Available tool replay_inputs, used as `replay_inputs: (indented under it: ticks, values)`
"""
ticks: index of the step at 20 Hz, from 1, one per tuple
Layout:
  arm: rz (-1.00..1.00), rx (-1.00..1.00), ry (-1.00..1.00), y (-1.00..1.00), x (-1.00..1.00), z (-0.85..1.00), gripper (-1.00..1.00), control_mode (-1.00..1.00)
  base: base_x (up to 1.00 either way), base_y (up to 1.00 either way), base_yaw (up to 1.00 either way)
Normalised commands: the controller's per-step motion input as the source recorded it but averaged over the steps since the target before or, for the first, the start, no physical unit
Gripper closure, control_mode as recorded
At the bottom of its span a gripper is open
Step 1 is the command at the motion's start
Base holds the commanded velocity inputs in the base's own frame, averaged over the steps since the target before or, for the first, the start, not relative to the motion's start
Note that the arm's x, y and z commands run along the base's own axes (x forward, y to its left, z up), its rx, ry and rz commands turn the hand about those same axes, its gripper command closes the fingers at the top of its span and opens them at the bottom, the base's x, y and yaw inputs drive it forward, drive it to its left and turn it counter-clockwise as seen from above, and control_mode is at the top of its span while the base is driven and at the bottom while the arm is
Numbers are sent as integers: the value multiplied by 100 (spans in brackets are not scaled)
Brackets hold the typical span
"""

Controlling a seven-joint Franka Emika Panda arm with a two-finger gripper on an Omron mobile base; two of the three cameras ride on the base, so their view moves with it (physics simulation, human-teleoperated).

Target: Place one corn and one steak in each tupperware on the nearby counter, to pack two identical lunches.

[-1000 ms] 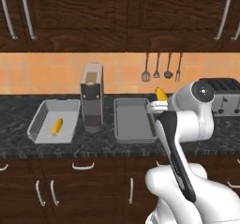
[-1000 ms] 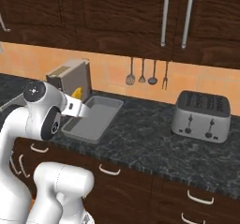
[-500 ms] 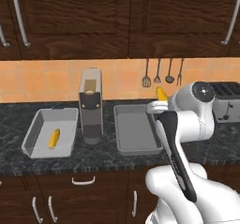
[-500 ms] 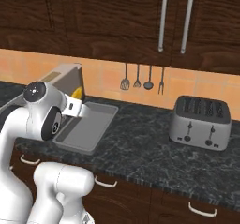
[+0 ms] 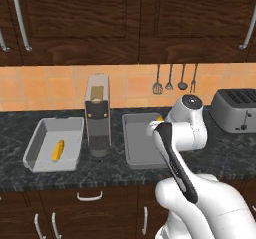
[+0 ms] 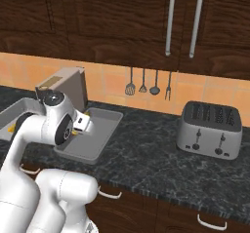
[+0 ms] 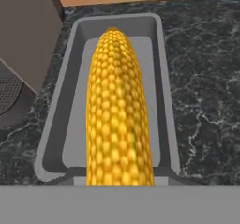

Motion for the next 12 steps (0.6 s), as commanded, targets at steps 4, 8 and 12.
replay_inputs:
  ticks: [4,8,12]
  values:
    - [1,0,3,0,84,-53,100,-100,0,0,0]
    - [0,0,6,0,80,-67,100,-100,0,0,0]
    - [0,0,8,5,77,-49,100,-100,0,0,0]
